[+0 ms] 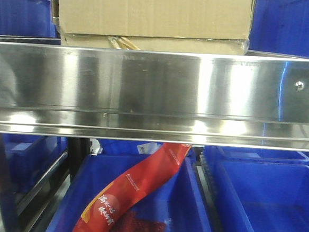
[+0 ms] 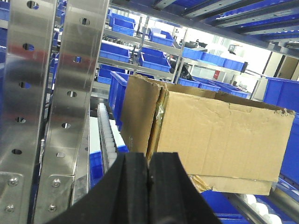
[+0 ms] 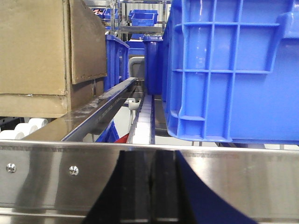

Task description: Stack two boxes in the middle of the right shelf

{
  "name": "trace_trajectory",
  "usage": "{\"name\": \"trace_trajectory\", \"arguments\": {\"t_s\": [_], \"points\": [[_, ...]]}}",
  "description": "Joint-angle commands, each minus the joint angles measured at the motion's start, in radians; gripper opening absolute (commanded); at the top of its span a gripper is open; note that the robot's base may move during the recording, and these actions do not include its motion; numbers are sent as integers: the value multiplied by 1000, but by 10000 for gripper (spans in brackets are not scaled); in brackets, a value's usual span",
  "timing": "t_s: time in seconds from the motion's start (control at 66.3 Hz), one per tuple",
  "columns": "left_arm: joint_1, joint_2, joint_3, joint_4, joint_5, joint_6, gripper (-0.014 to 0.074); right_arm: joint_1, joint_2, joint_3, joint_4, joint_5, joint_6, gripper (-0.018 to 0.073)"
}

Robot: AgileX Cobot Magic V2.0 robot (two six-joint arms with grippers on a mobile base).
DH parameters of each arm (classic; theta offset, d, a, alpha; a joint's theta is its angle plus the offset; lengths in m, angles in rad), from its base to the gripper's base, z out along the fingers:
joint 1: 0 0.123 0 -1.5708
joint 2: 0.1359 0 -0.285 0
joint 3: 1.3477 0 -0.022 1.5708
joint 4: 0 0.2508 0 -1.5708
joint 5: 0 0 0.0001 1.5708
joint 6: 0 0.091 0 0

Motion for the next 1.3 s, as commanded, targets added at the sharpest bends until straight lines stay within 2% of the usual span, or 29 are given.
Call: {"name": "trace_trajectory", "arguments": {"t_s": [0.0,0.362,0.453,0.528,0.588,0.709,0.769,0.86,0.981,1.282], "points": [[3,-4,1,-2,-15,-4,-111,-5,-3,0,-10,-12,1,-162],[6,-4,9,6,0,-4,-111,-5,-3,0,-10,-12,1,-162],[20,-30,71,48,-18,-4,-111,-5,-3,0,-10,-12,1,-162],[48,-68,159,45,-53,1,-111,-5,-3,0,-10,-12,1,-162],[86,-107,256,35,-104,54,-111,-5,-3,0,-10,-12,1,-162],[164,-180,409,-85,-206,303,-111,-5,-3,0,-10,-12,1,-162],[192,-207,465,-150,-248,384,-111,-5,-3,0,-10,-12,1,-162],[227,-207,525,-158,-298,391,-111,-5,-3,0,-10,-12,1,-162],[235,-207,553,-160,-412,391,-111,-5,-3,0,-10,-12,1,-162],[212,-207,553,-170,-384,389,-111,-5,-3,0,-10,-12,1,-162]]}}
